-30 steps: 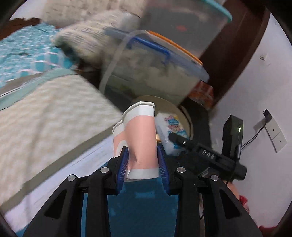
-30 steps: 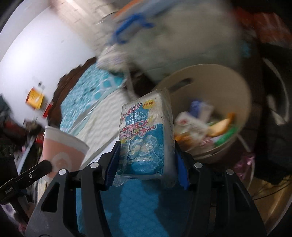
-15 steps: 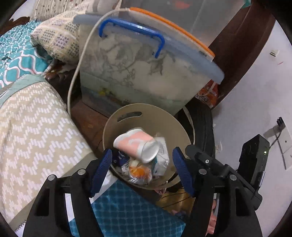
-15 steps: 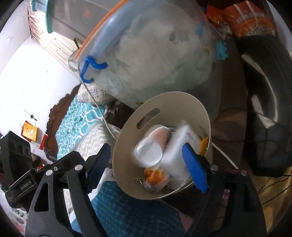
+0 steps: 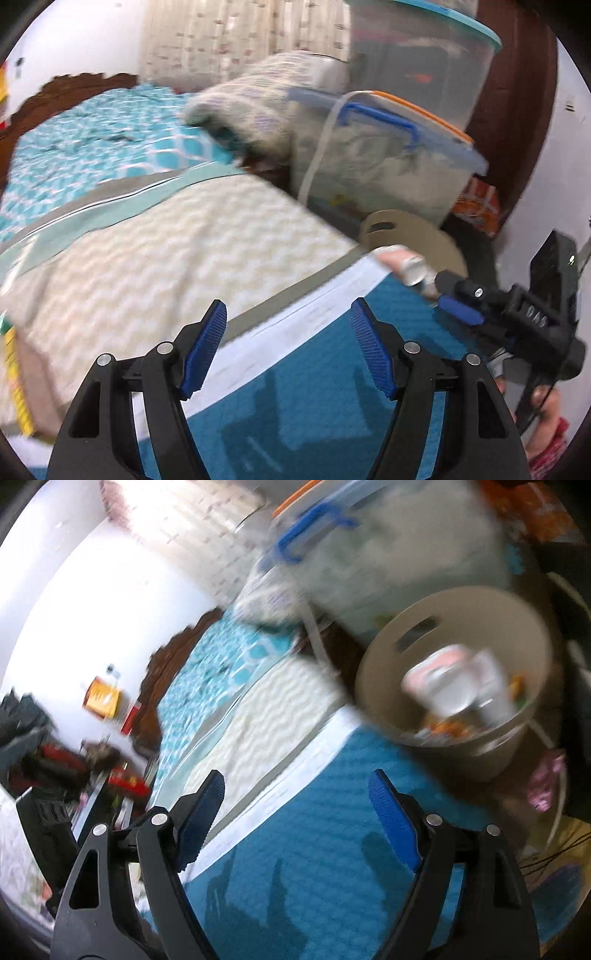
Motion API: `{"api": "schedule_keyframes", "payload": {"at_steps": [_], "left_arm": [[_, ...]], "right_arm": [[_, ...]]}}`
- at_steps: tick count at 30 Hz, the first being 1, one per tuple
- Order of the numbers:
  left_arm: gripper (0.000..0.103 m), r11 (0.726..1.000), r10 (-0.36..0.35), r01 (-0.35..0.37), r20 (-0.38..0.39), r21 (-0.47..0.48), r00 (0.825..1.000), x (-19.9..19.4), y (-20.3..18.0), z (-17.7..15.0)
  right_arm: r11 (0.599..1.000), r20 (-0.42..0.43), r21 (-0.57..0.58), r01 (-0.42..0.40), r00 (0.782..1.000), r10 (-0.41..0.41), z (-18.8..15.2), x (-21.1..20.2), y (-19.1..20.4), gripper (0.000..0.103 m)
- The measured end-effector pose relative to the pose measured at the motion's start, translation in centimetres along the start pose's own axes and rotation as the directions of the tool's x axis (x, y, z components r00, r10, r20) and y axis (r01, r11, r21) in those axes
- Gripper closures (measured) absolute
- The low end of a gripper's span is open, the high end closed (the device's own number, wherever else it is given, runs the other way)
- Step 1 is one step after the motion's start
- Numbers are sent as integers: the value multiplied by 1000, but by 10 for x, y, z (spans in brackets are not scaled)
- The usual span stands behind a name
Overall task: Collect trash
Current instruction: 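Move both grippers back over the yellow box and bottle on the bed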
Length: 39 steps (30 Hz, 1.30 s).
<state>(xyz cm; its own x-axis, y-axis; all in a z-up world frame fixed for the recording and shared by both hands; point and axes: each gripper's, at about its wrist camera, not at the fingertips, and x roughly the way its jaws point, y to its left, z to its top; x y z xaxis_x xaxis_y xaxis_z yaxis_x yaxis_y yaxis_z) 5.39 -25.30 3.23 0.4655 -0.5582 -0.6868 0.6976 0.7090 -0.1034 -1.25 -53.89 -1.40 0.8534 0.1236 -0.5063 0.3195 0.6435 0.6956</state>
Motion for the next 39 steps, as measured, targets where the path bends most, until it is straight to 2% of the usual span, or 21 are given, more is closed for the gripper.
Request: {"api": "schedule_keyframes", "payload": {"at_steps": [6,10,16,18,24,31,33,37,39], "left_arm": [[33,990,119,-118,16,-72,993,-45,52,-37],[33,979,159,-156,15,-134,987,-64,81,-52],[33,956,214,-211,-8,-206,977,-82,116,-72],[33,945,255,-253,-16,-207,967,-86,125,-78],[33,917,308,-307,-37,-254,951,-100,154,-95],[33,868,396,-395,-60,-303,916,-119,192,-113],[26,852,417,-415,-66,-320,906,-124,202,-118],[22,825,451,-446,-73,-348,890,-134,222,-128],[12,813,463,-459,-81,-360,883,-137,230,-132]], "right_arm": [[995,-99,-85,-58,994,50,-33,28,55,22],[986,-162,-137,-96,984,73,-54,44,91,23],[973,-217,-198,-123,973,79,-77,57,125,24],[969,-231,-212,-127,970,77,-82,61,133,24],[958,-272,-248,-145,960,75,-96,71,155,24],[939,-319,-300,-171,945,71,-117,82,185,24],[933,-331,-314,-178,941,68,-124,86,195,24],[921,-350,-343,-187,935,59,-135,91,210,24],[915,-359,-357,-188,932,51,-141,95,216,23]]}}
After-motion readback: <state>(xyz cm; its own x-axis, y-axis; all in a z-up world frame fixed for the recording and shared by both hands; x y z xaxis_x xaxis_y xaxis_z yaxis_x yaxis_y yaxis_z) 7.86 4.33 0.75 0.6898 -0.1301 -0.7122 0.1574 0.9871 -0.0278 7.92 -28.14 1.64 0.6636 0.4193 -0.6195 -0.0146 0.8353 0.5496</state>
